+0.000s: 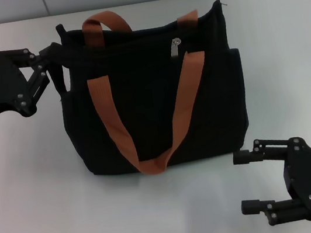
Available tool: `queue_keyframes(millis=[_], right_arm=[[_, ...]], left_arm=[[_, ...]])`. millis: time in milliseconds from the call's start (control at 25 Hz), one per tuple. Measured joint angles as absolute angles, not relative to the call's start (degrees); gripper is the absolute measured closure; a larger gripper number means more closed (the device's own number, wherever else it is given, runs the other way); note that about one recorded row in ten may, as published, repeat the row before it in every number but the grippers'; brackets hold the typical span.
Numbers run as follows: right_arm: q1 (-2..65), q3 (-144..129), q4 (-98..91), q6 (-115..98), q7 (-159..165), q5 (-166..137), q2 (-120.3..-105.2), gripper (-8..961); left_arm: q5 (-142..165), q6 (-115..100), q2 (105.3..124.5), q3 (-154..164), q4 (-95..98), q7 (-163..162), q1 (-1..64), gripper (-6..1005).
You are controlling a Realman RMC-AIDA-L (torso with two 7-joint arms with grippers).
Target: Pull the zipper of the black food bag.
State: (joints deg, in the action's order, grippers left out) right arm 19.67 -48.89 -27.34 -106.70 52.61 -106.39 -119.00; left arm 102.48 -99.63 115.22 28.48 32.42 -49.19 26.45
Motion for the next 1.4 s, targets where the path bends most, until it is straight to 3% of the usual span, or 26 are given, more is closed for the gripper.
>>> queue_keyframes(millis=[200, 920, 960, 1080, 1160, 1280, 1400], right_arm=[[19.7, -48.6, -27.2, -106.7, 52.5, -106.4, -119.0, 191], [20.2, -48.6, -27.1, -105.4, 52.9, -106.4, -119.0, 191], [20.2, -48.6, -27.1, -104.9, 52.9, -106.4, -119.0, 191], [20.3, -48.6, -27.0, -104.6, 52.9, -106.4, -119.0, 191], [20.4, -48.6, -26.8, -104.1, 52.9, -106.4, -119.0, 191], [20.5, -48.7, -26.8, -103.7, 53.2, -106.4, -119.0, 191], [21.1, -48.8, -26.8, -103.6, 53.6, -106.4, -119.0, 191]], left_arm=[[102.5, -99.6, 115.15, 28.4, 32.6, -51.9, 26.5, 975], [103.9, -99.7, 114.29, 28.6, 34.9, -59.8, 26.4, 681], [104.2, -101.4, 113.11, 28.6, 36.8, -65.1, 26.5, 664], [104.7, -103.4, 112.17, 28.7, 38.0, -68.9, 26.6, 616], [104.8, -108.3, 109.98, 28.4, 39.4, -75.3, 26.8, 533], [104.2, -113.6, 108.46, 28.0, 39.3, -79.4, 26.9, 408], [103.8, -115.0, 108.39, 29.3, 39.1, -80.2, 26.6, 186]])
